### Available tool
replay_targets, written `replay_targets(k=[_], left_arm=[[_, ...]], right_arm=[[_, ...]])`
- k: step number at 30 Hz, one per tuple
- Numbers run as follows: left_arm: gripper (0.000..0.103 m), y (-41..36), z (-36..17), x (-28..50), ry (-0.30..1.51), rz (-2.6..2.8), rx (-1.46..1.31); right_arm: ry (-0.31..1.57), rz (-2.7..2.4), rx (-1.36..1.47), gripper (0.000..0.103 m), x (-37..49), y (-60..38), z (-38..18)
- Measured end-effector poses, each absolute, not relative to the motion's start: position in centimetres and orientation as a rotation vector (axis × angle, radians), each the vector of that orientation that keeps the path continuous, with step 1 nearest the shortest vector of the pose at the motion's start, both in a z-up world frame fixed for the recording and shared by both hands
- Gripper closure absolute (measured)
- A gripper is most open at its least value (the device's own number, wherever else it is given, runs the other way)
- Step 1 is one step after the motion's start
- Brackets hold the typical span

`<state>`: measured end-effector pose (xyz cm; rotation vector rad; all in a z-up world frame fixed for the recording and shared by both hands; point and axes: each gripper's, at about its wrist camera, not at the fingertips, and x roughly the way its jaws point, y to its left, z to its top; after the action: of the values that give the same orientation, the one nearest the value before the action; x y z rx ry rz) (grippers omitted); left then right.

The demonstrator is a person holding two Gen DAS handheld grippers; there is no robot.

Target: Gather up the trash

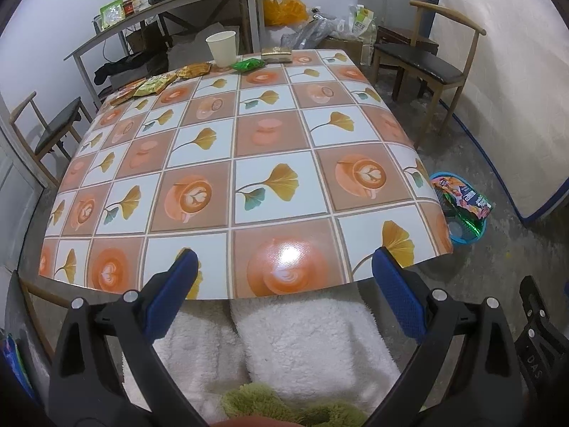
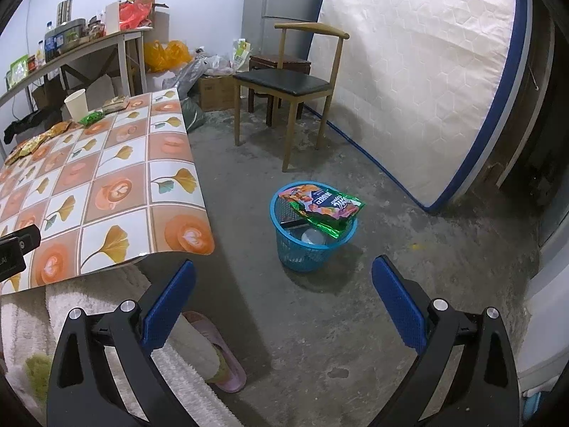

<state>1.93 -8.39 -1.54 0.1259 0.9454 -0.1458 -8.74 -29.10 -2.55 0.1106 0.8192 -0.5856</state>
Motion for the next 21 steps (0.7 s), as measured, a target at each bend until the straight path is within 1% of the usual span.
replay_targets(k=[21], left_arm=[[0.009,-8.32,-1.66,1.93,0.951,-0.145,0.127]], right_arm=[[0.807,-0.592,0.104,0.007,-8.99,-29.20,-2.28]])
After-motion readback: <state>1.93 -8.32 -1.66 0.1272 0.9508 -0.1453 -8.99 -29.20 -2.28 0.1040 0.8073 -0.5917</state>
